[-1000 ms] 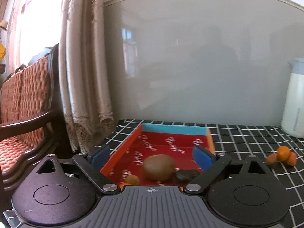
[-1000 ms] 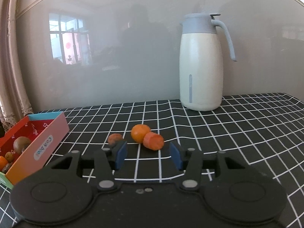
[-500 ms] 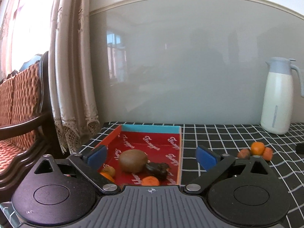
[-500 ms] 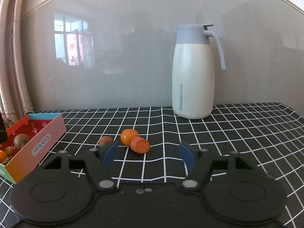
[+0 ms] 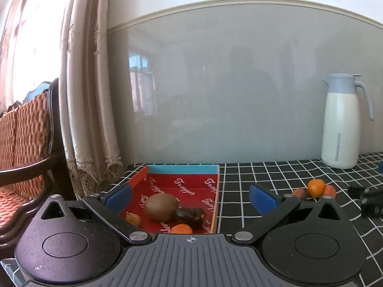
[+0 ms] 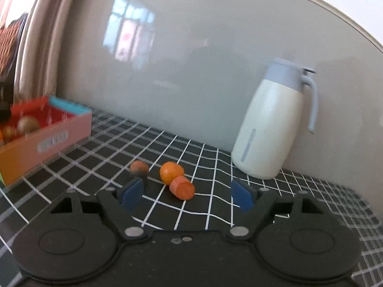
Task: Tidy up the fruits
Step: 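Move the right gripper toward the remaining kumquats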
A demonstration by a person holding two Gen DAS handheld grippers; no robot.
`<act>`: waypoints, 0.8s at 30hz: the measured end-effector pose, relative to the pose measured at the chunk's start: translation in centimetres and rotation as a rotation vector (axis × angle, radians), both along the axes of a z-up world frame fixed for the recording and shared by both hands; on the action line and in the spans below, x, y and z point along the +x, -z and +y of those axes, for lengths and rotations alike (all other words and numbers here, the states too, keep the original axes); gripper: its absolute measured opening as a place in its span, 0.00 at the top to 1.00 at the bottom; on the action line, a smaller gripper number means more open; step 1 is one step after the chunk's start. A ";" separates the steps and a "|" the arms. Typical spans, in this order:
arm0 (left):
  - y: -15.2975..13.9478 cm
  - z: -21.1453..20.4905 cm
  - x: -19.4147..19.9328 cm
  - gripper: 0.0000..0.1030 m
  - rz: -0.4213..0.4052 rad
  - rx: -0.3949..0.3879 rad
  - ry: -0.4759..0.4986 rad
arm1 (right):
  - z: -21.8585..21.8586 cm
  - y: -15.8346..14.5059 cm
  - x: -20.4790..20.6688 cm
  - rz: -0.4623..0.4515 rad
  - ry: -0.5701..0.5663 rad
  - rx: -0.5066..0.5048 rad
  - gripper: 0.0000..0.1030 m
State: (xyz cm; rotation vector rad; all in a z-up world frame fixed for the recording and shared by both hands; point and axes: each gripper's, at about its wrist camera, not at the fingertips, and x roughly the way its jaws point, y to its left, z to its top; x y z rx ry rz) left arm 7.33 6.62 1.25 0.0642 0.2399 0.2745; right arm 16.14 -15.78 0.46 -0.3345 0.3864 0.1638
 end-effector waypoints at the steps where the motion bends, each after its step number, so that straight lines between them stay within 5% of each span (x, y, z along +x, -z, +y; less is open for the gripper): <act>1: 0.1 0.0 0.0 0.00 -0.002 0.000 -0.003 | 0.2 0.3 0.4 0.011 -0.004 -0.008 0.22; 24: 2.0 3.5 4.6 0.00 0.123 -0.045 -0.093 | 0.9 2.5 7.4 0.130 0.007 0.016 0.40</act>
